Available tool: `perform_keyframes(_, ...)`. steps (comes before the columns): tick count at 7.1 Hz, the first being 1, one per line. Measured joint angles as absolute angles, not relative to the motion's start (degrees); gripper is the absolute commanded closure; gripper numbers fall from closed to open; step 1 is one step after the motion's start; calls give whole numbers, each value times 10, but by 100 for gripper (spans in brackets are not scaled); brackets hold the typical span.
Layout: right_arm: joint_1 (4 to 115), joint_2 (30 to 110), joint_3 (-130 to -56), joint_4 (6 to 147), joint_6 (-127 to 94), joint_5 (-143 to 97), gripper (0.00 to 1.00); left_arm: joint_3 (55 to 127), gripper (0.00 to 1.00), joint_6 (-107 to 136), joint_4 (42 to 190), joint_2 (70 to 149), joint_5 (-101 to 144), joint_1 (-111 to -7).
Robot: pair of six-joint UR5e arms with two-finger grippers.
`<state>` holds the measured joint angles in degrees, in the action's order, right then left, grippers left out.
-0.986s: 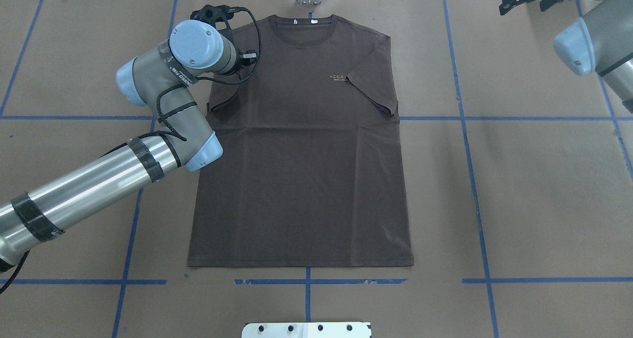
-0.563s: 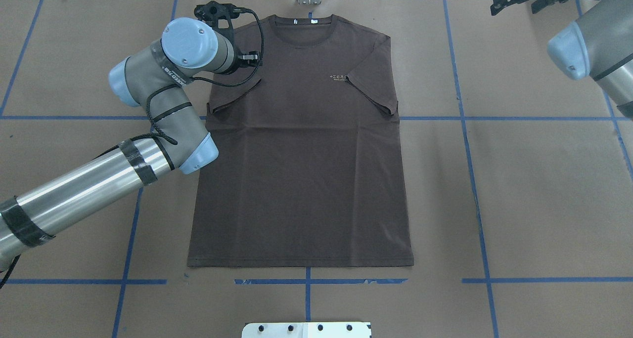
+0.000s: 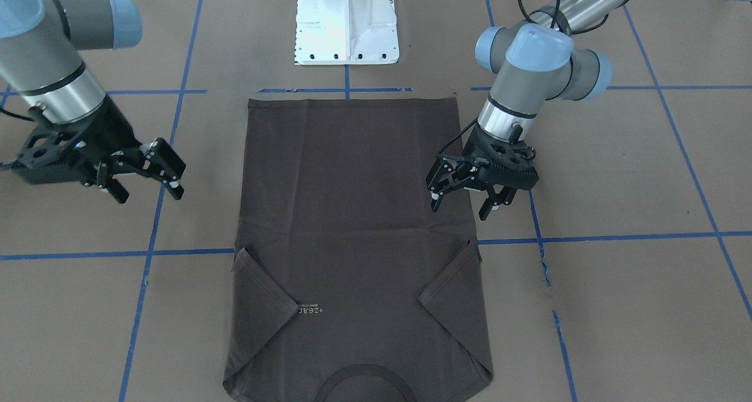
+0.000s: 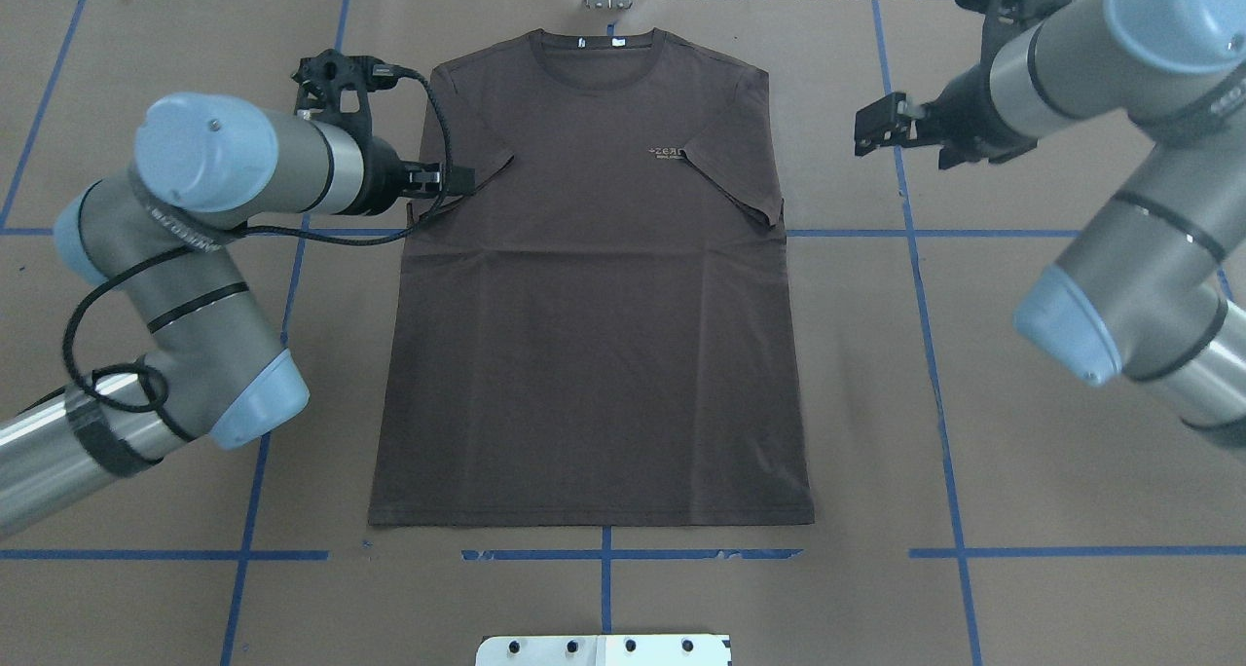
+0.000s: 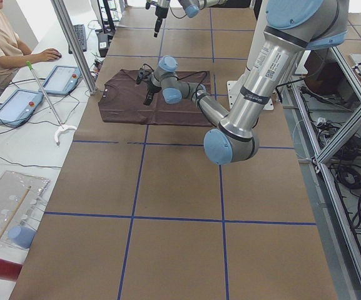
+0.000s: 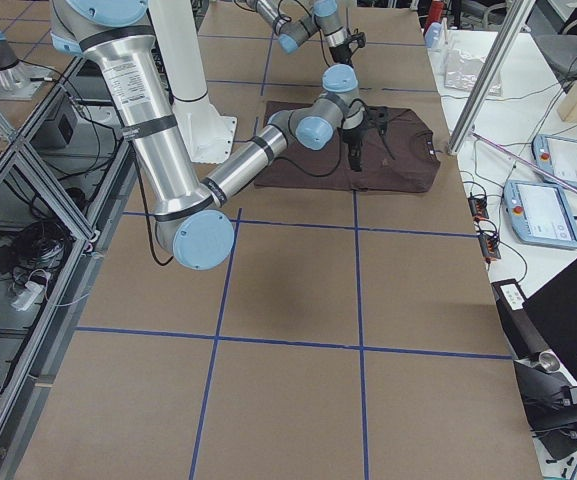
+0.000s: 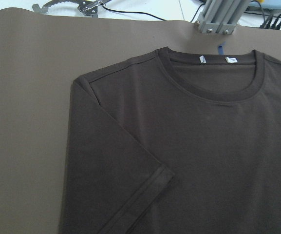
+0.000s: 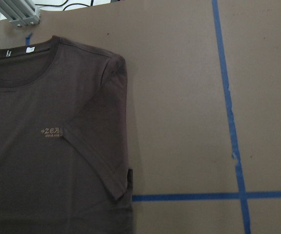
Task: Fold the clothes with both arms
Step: 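Move both grippers to the hem corners nearest the robot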
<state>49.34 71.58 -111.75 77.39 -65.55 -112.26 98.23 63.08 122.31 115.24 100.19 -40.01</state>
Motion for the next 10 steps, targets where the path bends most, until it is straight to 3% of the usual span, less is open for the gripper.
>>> perform_keyframes(2, 323, 808, -1242, 774, -814, -982, 1, 1102, 0, 706, 1225, 1039, 985, -330)
perform_keyframes(4, 163, 853, -1292, 772, -939, -832, 0, 1153, 30, 814, 1226, 975, 920, -231)
perform_keyframes(7, 109, 861, -1311, 772, -977, -778, 0, 1160, 35, 928, 1224, 925, 855, -130)
perform_keyframes(10, 106, 861, -1312, 772, -979, -774, 0, 1157, 43, 946, 1223, 906, 845, -103)
